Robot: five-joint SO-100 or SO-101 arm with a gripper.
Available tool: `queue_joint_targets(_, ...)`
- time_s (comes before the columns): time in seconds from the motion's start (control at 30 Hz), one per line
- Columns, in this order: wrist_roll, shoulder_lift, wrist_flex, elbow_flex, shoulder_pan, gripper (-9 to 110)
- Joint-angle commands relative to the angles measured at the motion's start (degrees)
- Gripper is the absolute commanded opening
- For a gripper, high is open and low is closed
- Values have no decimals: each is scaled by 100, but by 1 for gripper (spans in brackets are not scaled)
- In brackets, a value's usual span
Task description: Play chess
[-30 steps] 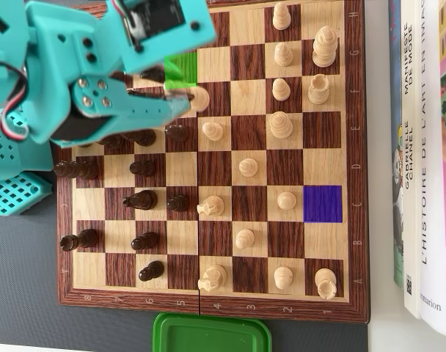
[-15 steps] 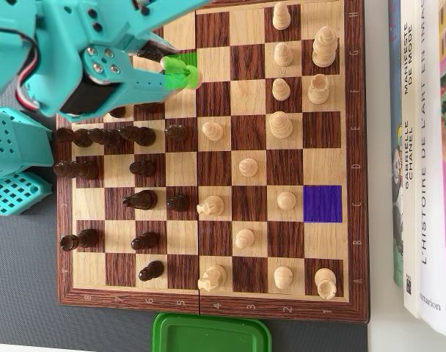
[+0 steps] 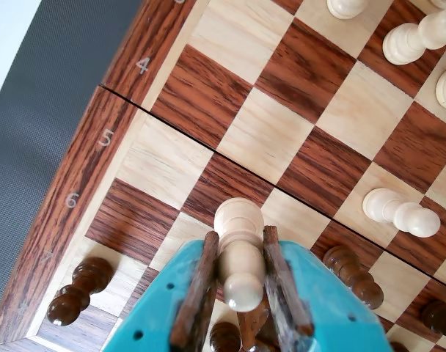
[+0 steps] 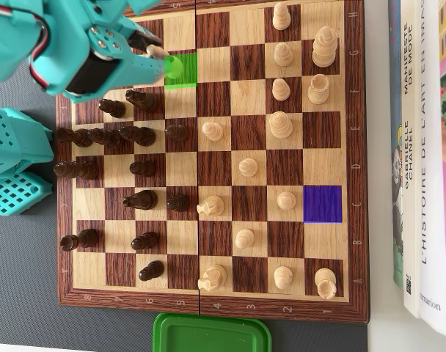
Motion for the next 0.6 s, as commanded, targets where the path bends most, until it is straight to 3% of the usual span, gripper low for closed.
queue_joint_targets(0.0, 44, 35, -114, -26, -132, 3)
queue_joint_targets(0.57, 44, -563, -369, -316, -246, 3)
